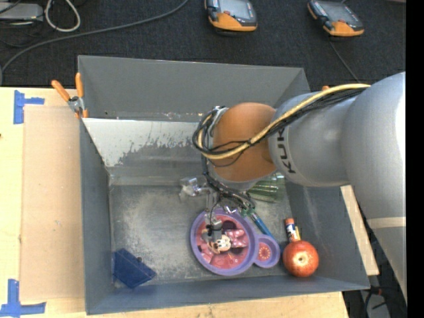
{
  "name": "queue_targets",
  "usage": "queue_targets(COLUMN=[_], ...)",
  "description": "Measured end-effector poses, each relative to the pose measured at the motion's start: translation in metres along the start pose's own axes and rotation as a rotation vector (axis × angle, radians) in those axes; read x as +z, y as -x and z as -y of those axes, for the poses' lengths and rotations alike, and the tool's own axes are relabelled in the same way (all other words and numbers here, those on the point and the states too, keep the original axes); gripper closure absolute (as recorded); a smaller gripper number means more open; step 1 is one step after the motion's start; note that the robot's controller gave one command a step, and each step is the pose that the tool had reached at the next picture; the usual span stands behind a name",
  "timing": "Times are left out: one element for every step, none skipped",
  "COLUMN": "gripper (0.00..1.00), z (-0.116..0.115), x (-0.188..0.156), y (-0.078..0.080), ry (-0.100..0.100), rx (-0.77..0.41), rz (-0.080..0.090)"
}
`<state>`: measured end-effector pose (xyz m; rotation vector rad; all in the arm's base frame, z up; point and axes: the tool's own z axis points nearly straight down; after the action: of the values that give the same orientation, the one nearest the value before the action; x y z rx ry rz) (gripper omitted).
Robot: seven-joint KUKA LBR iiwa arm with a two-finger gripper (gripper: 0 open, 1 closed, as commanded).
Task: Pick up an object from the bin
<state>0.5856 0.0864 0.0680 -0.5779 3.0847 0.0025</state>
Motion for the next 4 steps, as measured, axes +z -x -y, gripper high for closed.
queue_targets(gripper=[0.00,0.00,1.00,1.00], z=[-0.017,-0.005,-0.013,-0.013], x=[-0.002,-0.002,-0.003,-0.003], y=[0.007,0.003,0.007,0.007], ry=[0.000,0.001,0.002,0.002], rx=[-0.081,-0.017,-0.052,-0.051], rz=[-0.002,0.002,0.002,0.002])
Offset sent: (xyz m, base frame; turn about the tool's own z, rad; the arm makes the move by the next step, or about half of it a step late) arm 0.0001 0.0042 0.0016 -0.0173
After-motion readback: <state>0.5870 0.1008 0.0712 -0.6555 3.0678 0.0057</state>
